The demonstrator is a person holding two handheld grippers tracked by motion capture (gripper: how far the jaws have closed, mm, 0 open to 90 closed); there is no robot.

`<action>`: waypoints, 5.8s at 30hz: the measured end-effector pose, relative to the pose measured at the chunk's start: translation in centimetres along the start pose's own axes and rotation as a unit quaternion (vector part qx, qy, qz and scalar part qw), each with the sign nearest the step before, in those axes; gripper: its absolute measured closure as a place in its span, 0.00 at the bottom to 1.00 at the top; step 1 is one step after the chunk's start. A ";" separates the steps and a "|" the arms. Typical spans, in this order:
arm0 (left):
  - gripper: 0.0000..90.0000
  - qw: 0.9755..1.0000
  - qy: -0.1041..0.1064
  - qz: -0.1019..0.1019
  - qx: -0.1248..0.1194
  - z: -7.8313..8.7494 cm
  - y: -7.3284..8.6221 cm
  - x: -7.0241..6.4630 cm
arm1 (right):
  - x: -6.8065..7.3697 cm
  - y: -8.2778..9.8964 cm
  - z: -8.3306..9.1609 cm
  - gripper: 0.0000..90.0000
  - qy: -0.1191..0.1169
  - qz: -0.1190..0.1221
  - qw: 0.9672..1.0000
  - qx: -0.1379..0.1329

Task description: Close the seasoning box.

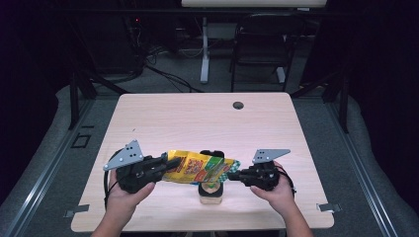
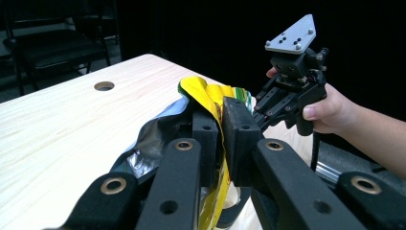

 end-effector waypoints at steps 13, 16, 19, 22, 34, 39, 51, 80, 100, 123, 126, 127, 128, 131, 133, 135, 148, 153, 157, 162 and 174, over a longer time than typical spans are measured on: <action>0.93 1.000 -0.002 -0.003 0.001 0.4 -0.2 0.1 | 0.6 0.2 -0.5 0.98 -0.010 0.002 1.000 0.007; 0.93 1.000 -0.002 -0.003 0.001 0.4 -0.2 0.1 | 0.6 0.2 -0.5 0.98 -0.013 0.005 1.000 0.013; 0.93 1.000 -0.003 -0.001 0.000 0.4 -0.2 0.2 | 0.7 0.2 -0.5 0.98 -0.016 0.001 1.000 0.008; 0.93 1.000 -0.004 -0.001 0.002 0.3 -0.1 0.2 | 0.7 0.2 -0.4 0.98 -0.017 0.002 1.000 0.009; 0.93 1.000 -0.004 0.001 0.002 0.2 0.0 0.2 | 0.4 0.0 -0.2 0.98 -0.008 0.001 1.000 0.003; 0.93 1.000 -0.003 -0.001 0.000 0.2 -0.1 0.2 | 0.3 0.0 -0.3 0.98 -0.003 0.001 1.000 0.004; 0.93 1.000 -0.004 -0.001 0.000 0.2 -0.1 0.3 | 0.3 0.0 -0.6 0.98 0.004 0.000 1.000 0.001; 0.92 1.000 -0.006 -0.001 -0.001 -0.1 -0.2 0.1 | 0.0 0.2 -0.4 0.97 0.004 -0.003 1.000 0.003; 0.90 1.000 -0.003 0.001 -0.008 -0.1 -0.5 0.0 | 0.1 0.0 -0.4 0.95 0.003 -0.003 1.000 -0.004; 0.88 1.000 0.004 0.001 -0.009 -0.5 -0.6 -0.4 | -0.1 0.0 0.0 0.94 0.001 -0.004 1.000 -0.002; 0.88 1.000 0.000 0.004 -0.006 -0.4 -0.5 -0.1 | 0.1 0.1 0.1 0.96 -0.008 -0.001 1.000 0.002; 0.88 1.000 -0.003 0.005 -0.005 -0.4 -0.4 0.0 | 0.2 0.0 0.1 0.97 -0.011 -0.003 1.000 0.001; 0.88 1.000 -0.003 0.006 -0.005 -0.4 -0.4 0.1 | 0.2 0.0 0.2 0.98 -0.013 -0.003 1.000 -0.001; 0.88 1.000 -0.004 0.005 -0.004 -0.4 -0.3 0.1 | 0.3 0.0 0.3 0.98 -0.017 -0.005 1.000 -0.001; 0.88 1.000 -0.004 0.005 -0.004 -0.3 -0.3 0.1 | 0.3 0.0 0.2 0.99 -0.018 -0.005 1.000 0.001; 0.88 1.000 -0.004 0.004 -0.004 -0.3 -0.4 0.1 | 0.4 0.1 0.1 0.99 -0.019 -0.010 1.000 0.003; 0.88 1.000 -0.002 0.002 -0.008 -0.1 -0.7 0.0 | 0.4 0.3 -0.8 0.97 -0.001 -0.004 1.000 0.008; 0.88 1.000 -0.004 0.005 -0.007 -0.2 -0.4 0.1 | 0.2 0.0 -0.4 0.97 -0.001 -0.007 1.000 -0.001; 0.88 1.000 -0.007 0.008 -0.005 -0.2 -0.2 0.4 | 0.3 -0.1 0.0 0.98 -0.008 -0.008 1.000 -0.004; 0.88 1.000 -0.008 0.009 -0.007 -0.1 -0.3 0.5 | 0.7 0.0 0.0 0.99 -0.023 -0.004 1.000 0.003; 0.87 1.000 -0.012 0.010 -0.003 0.1 0.0 0.6 | 0.4 -0.3 0.0 0.99 -0.009 -0.006 1.000 -0.006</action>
Point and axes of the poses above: each handheld gripper's, and its own axes: z roughly backward along the jaws, y roughly out of its underside, x roughly to its left, the point moved 10 cm from there along -z, roughly forward along the jaws, and after that the axes turned 6 degrees about -x, right-handed, at the moved point
